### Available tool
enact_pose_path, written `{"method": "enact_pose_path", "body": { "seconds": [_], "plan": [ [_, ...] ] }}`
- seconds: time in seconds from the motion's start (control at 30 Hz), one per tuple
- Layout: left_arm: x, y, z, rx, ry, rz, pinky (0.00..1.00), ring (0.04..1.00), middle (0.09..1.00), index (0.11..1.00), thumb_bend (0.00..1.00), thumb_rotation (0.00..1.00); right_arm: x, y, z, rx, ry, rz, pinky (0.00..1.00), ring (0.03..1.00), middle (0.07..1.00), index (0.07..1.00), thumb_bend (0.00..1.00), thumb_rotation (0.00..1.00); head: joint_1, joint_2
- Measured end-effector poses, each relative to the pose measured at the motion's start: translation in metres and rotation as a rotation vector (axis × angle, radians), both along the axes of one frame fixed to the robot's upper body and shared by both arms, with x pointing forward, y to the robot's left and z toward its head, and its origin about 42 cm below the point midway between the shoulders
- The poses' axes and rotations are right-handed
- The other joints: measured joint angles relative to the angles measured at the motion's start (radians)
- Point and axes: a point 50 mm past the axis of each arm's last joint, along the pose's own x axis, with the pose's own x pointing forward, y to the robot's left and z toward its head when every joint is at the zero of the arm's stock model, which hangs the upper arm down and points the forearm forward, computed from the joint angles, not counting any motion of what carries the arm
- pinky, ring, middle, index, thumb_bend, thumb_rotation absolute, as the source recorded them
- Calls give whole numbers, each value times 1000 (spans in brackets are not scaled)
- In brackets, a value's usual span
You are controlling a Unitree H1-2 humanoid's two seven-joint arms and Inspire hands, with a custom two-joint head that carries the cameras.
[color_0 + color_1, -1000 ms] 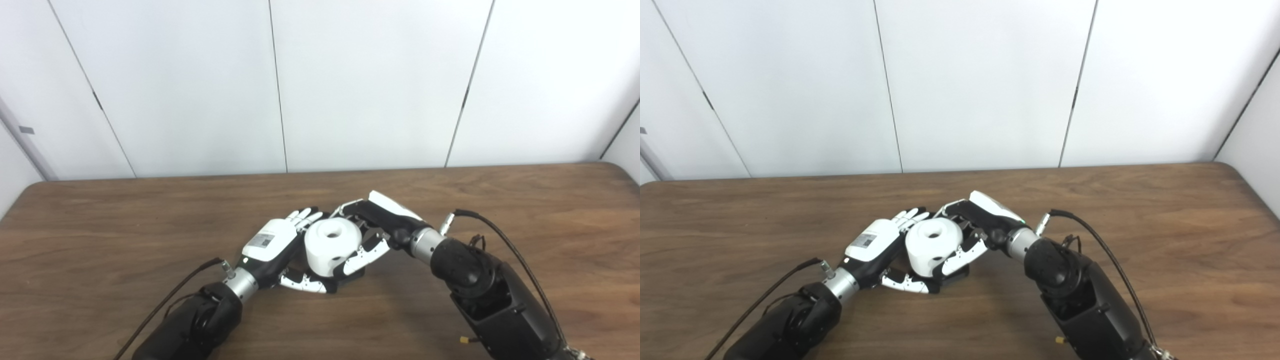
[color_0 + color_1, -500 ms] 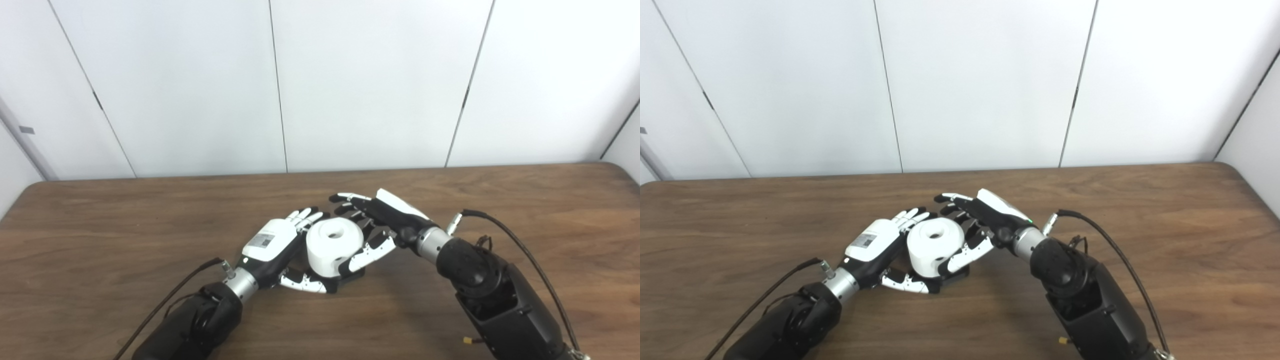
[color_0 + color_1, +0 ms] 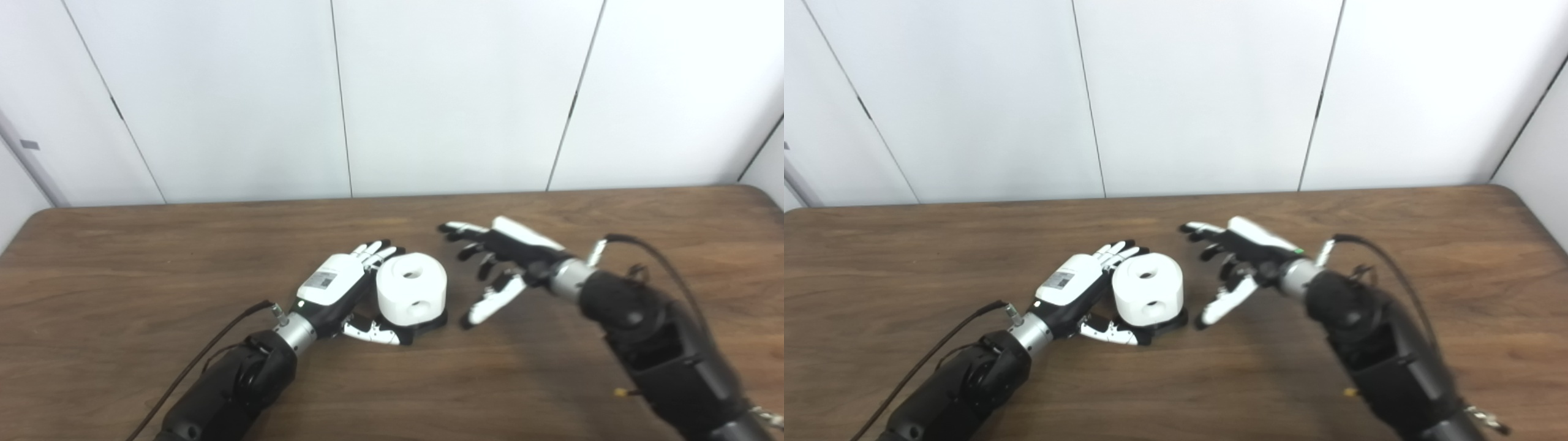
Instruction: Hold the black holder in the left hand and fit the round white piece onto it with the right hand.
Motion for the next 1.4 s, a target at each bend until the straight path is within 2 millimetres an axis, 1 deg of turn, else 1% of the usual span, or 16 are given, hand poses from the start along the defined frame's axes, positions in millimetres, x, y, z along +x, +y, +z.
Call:
{"method": "enact_pose_path", "body": {
  "seconds": [0.1, 0.17, 0.23, 0.37, 0.43, 0.5, 0.53, 0.57, 0.63, 0.7, 0.8, 0.9, 1.1, 1.4],
  "plan": [
    [0, 0, 0, 1, 1, 0, 1000, 1000, 948, 481, 525, 66, 0, -15, 6, 9, -4, -35, 656, 838, 938, 911, 917, 69, -2, 2],
    [0, 0, 0, 1, 1, 0, 1000, 1000, 951, 481, 525, 66, -1, -24, 8, 10, -4, -51, 646, 842, 937, 910, 895, 40, -2, 2],
    [0, 0, 0, 1, 1, -1, 1000, 1000, 950, 481, 525, 67, -2, -31, 9, 15, -1, -63, 636, 845, 945, 914, 881, 40, -5, 2],
    [0, 1, 1, 1, 1, -1, 1000, 1000, 951, 481, 525, 67, -5, -43, 11, 28, 1, -80, 650, 837, 951, 917, 868, 21, -5, 3],
    [0, 1, 1, 1, 1, -1, 1000, 1000, 953, 481, 525, 67, -6, -48, 14, 32, -4, -87, 635, 820, 929, 902, 845, 28, -5, 2],
    [0, 1, 1, 1, 0, -2, 1000, 1000, 951, 481, 525, 67, -6, -53, 16, 51, -26, -114, 609, 787, 902, 866, 801, 18, -5, 2],
    [0, 1, 1, 1, 0, -1, 1000, 1000, 951, 481, 525, 67, -6, -55, 16, 72, -47, -134, 592, 770, 889, 848, 785, 11, -5, 2],
    [0, 1, 1, 1, 0, -1, 1000, 1000, 953, 481, 525, 67, -6, -56, 17, 103, -72, -154, 556, 732, 866, 814, 764, 4, -3, 2],
    [1, 2, 1, 3, 0, 0, 1000, 1000, 957, 481, 525, 67, -6, -54, 15, 176, -133, -196, 495, 666, 823, 753, 743, 4, -3, 2],
    [1, 2, 1, 3, 0, 0, 1000, 1000, 956, 481, 525, 67, -5, -47, 7, 246, -180, -239, 483, 652, 810, 742, 740, 5, -3, 2],
    [1, 1, 1, 2, 0, -2, 1000, 1000, 955, 481, 525, 68, -6, -38, -10, 327, -201, -286, 485, 647, 807, 745, 715, 0, -2, 2],
    [0, 1, 1, 2, -1, -2, 1000, 1000, 954, 481, 525, 67, -10, -37, -19, 366, -211, -323, 492, 655, 819, 746, 693, 0, -5, 2],
    [1, 2, 1, 3, 0, -1, 1000, 1000, 950, 481, 525, 66, -12, -44, -21, 400, -248, -380, 512, 661, 816, 735, 694, 0, -3, 2],
    [1, 2, 1, 2, -1, -2, 1000, 1000, 959, 481, 525, 68, -13, -40, -23, 428, -244, -377, 525, 650, 820, 731, 707, 0, 0, 2]
  ]
}}
